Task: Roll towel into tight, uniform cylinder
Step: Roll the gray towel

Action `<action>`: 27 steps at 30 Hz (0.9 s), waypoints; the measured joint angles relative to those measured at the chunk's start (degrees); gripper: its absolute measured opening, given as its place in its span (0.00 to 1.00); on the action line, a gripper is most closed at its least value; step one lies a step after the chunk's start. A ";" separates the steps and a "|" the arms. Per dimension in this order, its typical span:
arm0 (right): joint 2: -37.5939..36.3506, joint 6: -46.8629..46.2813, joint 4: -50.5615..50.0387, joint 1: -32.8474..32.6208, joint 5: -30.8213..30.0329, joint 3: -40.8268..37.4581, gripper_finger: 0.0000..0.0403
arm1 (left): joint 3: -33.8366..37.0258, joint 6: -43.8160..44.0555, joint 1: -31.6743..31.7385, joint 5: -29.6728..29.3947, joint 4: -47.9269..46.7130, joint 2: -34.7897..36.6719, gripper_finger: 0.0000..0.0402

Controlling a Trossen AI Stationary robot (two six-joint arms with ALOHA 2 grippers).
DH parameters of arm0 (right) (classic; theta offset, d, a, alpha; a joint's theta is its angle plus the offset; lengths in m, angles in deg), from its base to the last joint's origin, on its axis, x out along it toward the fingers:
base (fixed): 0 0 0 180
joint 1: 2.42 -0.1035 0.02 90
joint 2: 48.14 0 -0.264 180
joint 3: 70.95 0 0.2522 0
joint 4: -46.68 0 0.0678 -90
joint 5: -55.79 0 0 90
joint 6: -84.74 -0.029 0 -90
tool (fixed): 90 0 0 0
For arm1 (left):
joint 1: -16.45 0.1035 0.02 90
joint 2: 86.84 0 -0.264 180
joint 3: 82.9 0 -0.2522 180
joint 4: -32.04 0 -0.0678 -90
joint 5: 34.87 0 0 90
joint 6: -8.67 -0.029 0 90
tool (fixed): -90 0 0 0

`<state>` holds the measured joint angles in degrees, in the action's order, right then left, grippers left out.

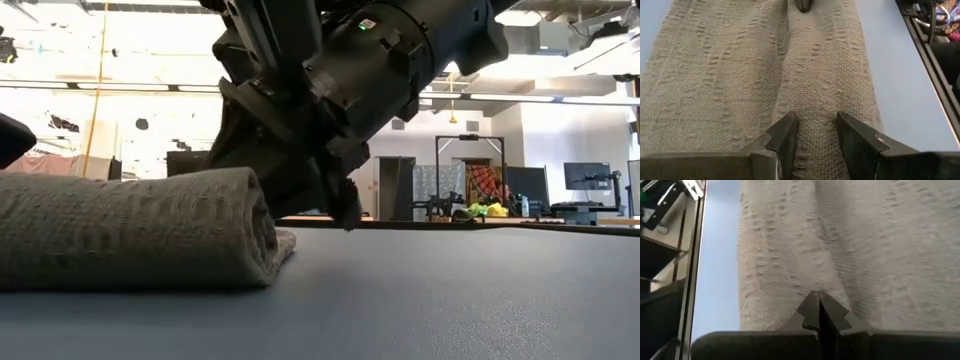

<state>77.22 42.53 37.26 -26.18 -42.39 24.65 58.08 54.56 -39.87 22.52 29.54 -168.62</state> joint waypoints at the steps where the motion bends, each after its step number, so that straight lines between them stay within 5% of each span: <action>1: -0.24 -0.01 0.10 -0.14 -0.63 -0.01 0.04 | 0.00 -0.59 0.35 0.21 -0.04 0.00 0.32; 12: -5.54 12.29 13.61 -2.16 -3.44 0.03 0.04 | 0.02 -5.13 4.45 5.41 -0.19 0.00 0.32; 19: -5.57 25.62 40.92 -0.65 12.12 0.95 0.04 | 0.02 -5.64 5.61 6.60 -0.22 0.00 0.32; 22: -5.46 25.69 37.90 1.36 12.48 3.96 0.04 | 0.02 -5.41 6.23 7.27 -0.20 0.00 0.32; 27: -5.94 27.80 18.55 1.77 12.46 8.03 0.04 | 0.02 -3.80 7.58 10.50 -0.15 0.00 0.32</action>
<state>71.28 70.33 55.81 -24.41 -29.93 32.68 58.10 50.76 -32.29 33.02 29.39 -168.62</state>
